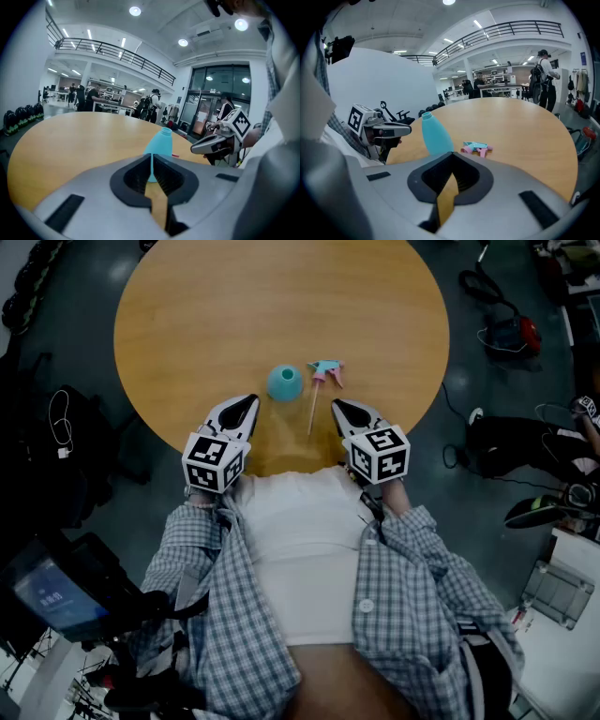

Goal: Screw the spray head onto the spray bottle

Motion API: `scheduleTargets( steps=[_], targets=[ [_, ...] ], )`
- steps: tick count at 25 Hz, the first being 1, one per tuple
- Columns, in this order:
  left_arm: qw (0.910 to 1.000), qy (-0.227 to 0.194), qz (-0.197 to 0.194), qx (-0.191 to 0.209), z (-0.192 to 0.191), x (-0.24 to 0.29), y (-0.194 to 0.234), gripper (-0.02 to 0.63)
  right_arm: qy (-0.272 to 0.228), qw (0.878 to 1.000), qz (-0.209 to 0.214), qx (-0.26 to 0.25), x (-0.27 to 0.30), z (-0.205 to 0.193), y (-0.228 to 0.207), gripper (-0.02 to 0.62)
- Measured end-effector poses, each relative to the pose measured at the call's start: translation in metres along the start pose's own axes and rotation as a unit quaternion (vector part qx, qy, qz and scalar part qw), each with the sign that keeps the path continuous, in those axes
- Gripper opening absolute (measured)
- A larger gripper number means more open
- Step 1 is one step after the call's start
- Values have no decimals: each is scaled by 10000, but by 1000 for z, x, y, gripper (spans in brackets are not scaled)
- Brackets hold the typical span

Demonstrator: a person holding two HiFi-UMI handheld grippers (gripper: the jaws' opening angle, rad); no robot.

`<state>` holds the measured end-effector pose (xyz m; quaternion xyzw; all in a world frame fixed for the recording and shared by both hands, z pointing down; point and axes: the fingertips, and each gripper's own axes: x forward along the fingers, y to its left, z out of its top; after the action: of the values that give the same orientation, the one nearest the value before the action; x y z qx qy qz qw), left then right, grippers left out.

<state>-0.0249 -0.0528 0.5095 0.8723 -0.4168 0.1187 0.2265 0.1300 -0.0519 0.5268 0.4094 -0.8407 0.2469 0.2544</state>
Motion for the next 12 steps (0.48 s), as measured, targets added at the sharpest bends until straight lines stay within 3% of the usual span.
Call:
scheduleTargets(
  steps=[6,9,12],
  targets=[
    [9982,-47,19,600,10,-12,-26,16,-33,10000,6,5,-28,0,9,-7],
    [9937,-157,-175,1097,10,-5,-36,113,-31,10000,-3,20,-29,0,9,-7],
    [9901,14,-280,1377,4,7,-39,214,-22,10000,-31,58,-31,0,8,-7]
  ],
)
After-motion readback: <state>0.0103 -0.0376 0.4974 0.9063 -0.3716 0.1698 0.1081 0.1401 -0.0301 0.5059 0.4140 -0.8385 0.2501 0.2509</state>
